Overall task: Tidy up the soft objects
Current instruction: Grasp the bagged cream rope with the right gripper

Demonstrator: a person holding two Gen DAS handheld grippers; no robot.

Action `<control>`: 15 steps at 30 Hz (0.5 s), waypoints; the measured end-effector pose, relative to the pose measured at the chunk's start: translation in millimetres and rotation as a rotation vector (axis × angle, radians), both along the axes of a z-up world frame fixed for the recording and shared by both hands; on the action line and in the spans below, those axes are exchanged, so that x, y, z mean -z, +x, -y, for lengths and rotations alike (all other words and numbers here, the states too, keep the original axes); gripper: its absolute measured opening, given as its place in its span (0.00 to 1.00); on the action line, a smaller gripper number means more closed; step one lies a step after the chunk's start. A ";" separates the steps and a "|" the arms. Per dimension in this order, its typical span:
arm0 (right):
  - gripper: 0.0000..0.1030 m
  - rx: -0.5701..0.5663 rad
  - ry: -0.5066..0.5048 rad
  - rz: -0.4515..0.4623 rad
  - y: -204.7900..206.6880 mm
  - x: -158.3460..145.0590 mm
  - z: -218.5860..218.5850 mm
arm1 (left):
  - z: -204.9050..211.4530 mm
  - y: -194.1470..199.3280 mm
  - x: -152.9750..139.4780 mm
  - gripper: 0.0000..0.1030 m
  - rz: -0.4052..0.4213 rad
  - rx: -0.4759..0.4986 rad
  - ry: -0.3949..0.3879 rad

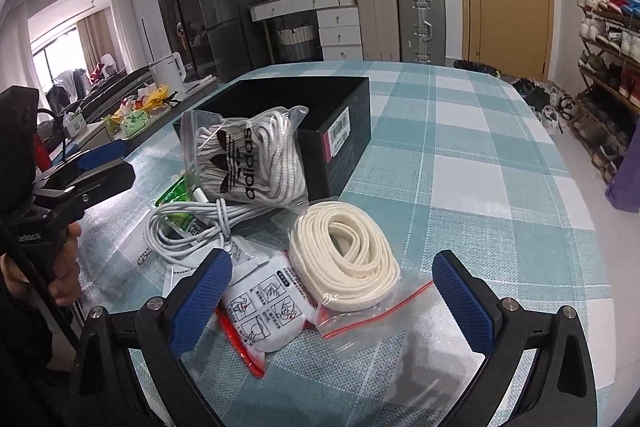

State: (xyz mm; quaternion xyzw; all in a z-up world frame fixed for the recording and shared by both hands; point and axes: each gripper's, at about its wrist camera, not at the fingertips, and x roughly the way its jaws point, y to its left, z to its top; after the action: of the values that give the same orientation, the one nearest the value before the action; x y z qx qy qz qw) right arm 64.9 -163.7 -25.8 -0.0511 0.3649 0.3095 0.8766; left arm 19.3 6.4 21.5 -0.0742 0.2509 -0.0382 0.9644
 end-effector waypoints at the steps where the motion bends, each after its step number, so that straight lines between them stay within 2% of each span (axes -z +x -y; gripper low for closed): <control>1: 0.99 0.007 -0.004 -0.006 2.3 0.7 -0.7 | 1.2 1.4 -1.6 1.00 0.001 0.000 0.001; 4: 0.97 0.025 -0.005 -0.035 11.3 3.1 -1.8 | 4.4 5.8 -5.4 1.00 -0.001 0.006 -0.001; 8: 0.93 0.038 -0.014 -0.074 23.2 8.4 -4.4 | 9.7 15.9 -7.0 1.00 -0.015 0.012 0.049; 15: 0.89 0.042 -0.020 -0.124 36.5 18.6 -10.9 | 11.7 17.1 -2.7 1.00 -0.033 0.018 0.082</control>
State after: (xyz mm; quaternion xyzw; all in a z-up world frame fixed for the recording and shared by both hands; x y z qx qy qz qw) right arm 101.4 -152.8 -44.5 -0.0329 0.4228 0.2898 0.8580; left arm 36.4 -5.3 24.1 -0.0330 0.2690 -0.0353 0.9619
